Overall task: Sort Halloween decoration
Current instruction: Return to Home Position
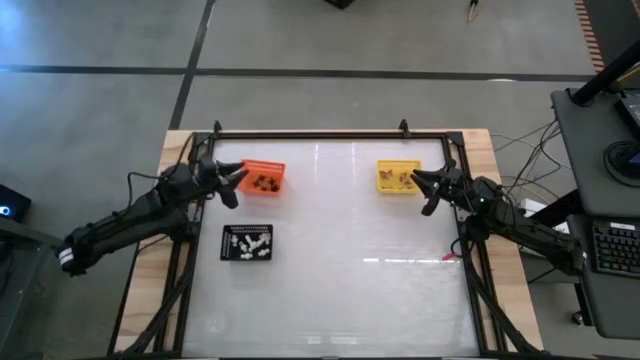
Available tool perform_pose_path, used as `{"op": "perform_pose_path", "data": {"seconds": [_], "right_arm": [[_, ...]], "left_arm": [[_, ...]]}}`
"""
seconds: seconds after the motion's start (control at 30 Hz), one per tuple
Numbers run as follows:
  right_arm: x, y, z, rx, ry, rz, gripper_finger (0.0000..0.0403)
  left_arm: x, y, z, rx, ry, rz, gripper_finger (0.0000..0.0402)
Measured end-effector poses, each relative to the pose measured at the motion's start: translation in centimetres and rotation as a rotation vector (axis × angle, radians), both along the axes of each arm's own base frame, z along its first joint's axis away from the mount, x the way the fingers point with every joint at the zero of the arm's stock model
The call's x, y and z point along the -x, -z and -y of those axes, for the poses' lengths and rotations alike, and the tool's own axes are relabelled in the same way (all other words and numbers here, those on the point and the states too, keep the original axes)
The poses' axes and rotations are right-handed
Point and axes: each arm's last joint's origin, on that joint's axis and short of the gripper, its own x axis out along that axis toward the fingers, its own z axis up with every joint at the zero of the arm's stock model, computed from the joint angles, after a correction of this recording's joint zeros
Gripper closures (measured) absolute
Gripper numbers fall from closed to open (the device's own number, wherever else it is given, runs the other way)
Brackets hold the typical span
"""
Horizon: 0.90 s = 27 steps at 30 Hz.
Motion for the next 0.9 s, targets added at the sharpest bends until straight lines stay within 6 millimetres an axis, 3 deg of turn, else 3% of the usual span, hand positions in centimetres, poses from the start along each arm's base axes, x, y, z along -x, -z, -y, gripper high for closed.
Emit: {"op": "perform_pose_path", "data": {"seconds": [0.27,0.9], "right_arm": [[0.0,0.0,0.0,0.0,0.0,-0.001,0.033],[0.0,0.1,0.0,-0.002,0.001,-0.005,0.033]], "left_arm": [[0.0,4.0,0.3,-0.079,0.085,0.181,0.028],[0.9,4.3,0.9,-0.186,0.104,0.107,0.028]]}}
